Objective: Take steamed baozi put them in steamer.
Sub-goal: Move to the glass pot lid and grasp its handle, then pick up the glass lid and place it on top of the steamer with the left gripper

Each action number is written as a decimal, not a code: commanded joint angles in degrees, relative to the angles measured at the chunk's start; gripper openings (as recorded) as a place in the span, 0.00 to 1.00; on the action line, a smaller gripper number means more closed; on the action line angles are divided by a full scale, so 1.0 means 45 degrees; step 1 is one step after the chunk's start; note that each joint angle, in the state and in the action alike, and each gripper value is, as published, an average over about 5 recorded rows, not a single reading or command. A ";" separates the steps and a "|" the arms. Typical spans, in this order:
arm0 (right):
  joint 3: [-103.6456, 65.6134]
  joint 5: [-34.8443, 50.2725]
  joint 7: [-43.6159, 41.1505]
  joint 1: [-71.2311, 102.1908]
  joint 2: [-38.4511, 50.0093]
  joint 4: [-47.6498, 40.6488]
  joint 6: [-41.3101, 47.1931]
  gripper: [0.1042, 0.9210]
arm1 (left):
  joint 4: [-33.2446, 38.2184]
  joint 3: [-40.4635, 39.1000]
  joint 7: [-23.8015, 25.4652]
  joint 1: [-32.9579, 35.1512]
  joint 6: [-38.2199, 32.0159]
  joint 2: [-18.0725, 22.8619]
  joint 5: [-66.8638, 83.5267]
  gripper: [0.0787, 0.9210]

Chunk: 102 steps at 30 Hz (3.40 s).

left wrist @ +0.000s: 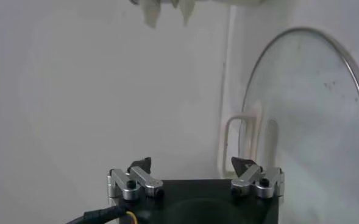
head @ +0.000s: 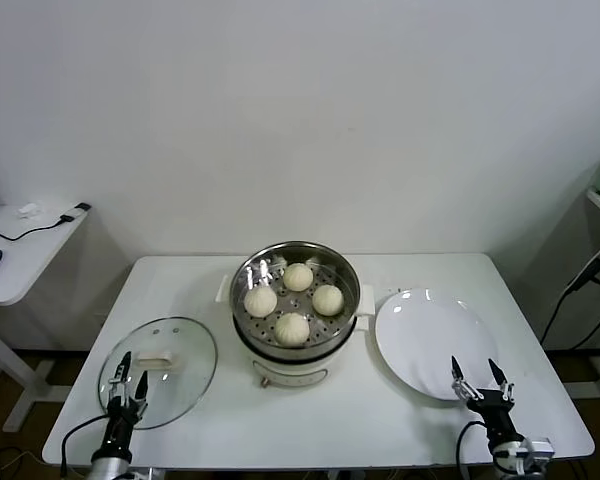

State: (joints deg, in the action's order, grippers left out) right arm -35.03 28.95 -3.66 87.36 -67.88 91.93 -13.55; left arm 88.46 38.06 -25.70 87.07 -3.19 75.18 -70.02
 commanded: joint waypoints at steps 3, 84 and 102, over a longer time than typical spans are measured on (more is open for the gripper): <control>-0.0116 -0.0079 0.0025 0.0250 -0.0168 0.0029 0.0046 0.88 | -0.1477 -0.0142 0.0263 -0.1731 0.0369 -0.0103 -0.0848 0.88; -0.0194 -0.2348 -0.0020 0.0381 -0.0947 0.0411 0.0192 0.88 | 0.7549 -0.8162 0.9519 -0.4439 0.9278 0.0475 -0.4095 0.07; -0.0238 -0.2247 -0.0053 0.0583 -0.0931 0.0397 -0.0046 0.88 | 0.3969 -0.9855 0.9363 -0.6007 0.9470 0.3112 -0.5597 0.07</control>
State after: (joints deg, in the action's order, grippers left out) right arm -36.09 19.08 -3.93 89.92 -72.00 93.78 -13.59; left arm 114.51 -1.10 15.71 63.74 37.75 83.21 -90.88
